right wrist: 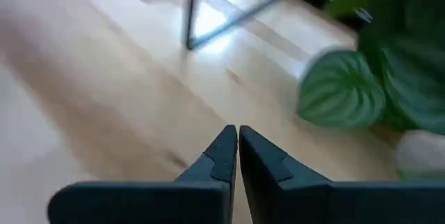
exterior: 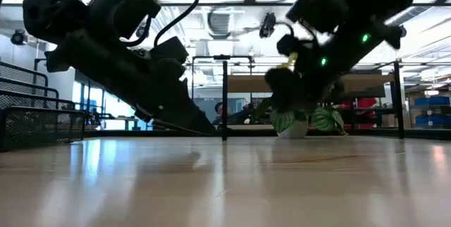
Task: Stock shelves
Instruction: Put the black desk organizer on the shelf
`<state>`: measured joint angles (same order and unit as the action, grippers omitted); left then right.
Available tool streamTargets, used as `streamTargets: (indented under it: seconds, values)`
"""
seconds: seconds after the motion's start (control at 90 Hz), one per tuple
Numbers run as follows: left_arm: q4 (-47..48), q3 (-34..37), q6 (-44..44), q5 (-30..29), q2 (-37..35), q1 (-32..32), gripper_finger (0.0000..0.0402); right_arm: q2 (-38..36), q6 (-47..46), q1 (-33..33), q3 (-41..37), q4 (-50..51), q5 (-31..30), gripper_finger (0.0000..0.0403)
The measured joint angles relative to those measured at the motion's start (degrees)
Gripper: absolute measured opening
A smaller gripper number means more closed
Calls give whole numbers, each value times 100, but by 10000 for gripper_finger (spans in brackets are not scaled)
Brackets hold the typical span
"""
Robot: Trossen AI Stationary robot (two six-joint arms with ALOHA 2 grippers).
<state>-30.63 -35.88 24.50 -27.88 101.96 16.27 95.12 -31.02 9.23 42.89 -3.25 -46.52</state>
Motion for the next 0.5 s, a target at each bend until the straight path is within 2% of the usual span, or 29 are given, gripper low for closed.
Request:
streamTargets:
  seconds: [0.1, 0.244, 0.5]
  values:
    - [123, 2, -33, -2, -174, 91, 347, -230, 248, 126, 0, 2, 4, 2]
    - [839, 2, 63, -2, -596, 270, 347, -459, 463, 219, 0, -5, 2, 2]
    - [1689, 2, 309, -2, -1407, 615, 347, -430, 404, 213, 0, -32, 2, 2]
